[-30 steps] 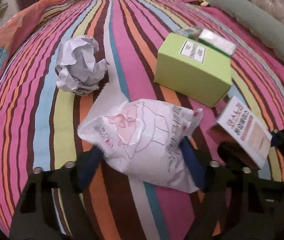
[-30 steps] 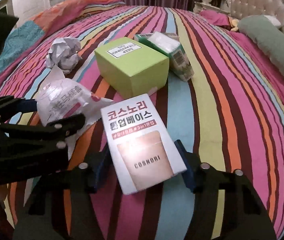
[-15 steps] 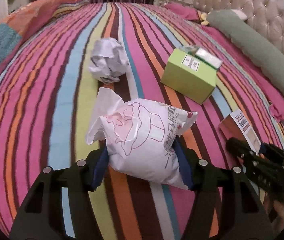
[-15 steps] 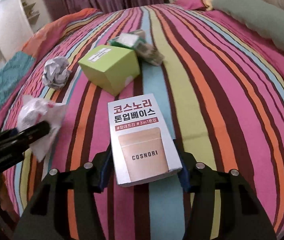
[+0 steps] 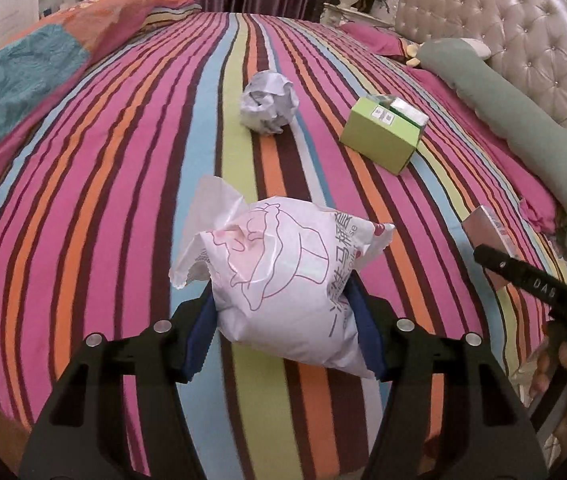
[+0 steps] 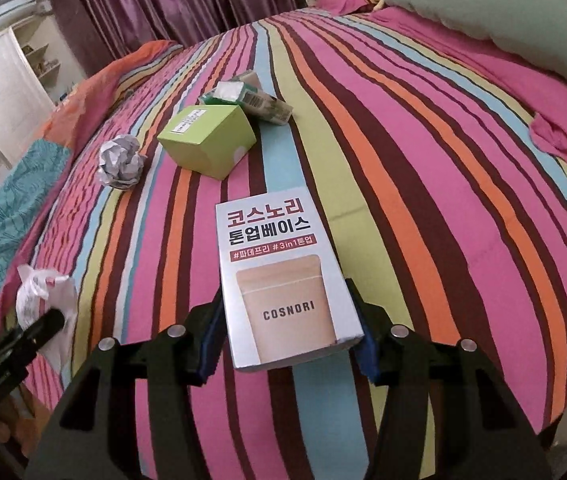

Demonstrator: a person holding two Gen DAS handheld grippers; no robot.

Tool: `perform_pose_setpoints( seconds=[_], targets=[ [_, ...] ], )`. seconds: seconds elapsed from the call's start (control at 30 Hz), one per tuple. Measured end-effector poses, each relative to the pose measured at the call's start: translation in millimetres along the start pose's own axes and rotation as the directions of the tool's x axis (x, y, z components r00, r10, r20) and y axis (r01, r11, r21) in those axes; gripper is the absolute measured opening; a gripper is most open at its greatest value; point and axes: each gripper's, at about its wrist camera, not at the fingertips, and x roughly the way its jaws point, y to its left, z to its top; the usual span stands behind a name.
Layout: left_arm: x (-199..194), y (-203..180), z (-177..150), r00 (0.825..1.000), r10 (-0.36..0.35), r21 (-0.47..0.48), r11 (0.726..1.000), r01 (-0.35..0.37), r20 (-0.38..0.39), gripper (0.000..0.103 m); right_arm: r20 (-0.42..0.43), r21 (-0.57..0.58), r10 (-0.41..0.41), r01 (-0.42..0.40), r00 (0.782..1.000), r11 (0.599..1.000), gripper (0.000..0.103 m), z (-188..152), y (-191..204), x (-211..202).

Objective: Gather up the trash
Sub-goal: 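Carry the packet and COSNORI box over the wastebasket with both tools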

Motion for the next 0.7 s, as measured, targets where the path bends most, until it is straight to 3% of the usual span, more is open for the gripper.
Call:
perform_pose_setpoints(
  seconds=[0.7],
  targets=[
    [-67,-6,-70,0.999,-0.012,0.044,0.999,0.010,0.030,0.060,0.029,0.018,0.108,-0.108,0.994,0.994,0.051,-68,16,-62]
  ],
)
